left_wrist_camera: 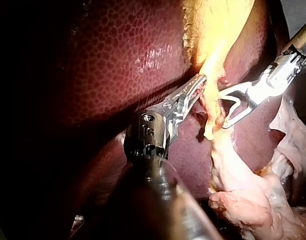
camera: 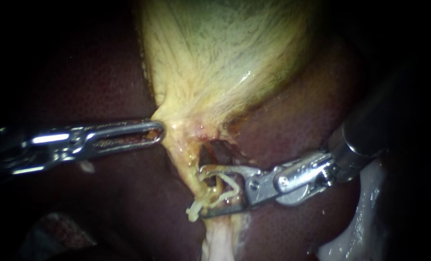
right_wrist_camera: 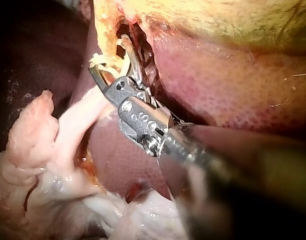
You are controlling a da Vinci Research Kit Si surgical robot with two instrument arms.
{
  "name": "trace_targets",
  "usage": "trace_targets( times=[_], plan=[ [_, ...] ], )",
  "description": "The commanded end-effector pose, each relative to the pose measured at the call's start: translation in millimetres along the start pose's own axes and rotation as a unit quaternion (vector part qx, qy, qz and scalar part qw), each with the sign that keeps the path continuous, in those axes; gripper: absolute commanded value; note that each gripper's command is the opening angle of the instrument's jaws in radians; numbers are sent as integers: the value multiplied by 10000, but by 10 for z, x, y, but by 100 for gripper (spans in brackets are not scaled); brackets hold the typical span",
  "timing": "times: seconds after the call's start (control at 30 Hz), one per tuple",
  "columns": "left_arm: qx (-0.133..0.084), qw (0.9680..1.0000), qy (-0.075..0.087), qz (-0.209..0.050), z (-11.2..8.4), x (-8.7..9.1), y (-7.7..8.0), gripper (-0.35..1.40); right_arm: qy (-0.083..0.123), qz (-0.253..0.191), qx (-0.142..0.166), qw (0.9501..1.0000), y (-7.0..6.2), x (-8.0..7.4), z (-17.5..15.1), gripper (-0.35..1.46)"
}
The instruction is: Clipping second clip left tube
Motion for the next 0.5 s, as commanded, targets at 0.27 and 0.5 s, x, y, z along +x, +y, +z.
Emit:
trace_targets(
  times=[0.27, 0.5],
  plan=[
    [-6, 10000, -19, -4, 0, -1, -4, -35, -6, 37, -25, 10000, -1, 9, 15, 59],
    [-22, 10000, -27, -9, 4, -1, -9, -35, -32, 167, 28, 9999, -11, 11, 40, 58]
  ],
)
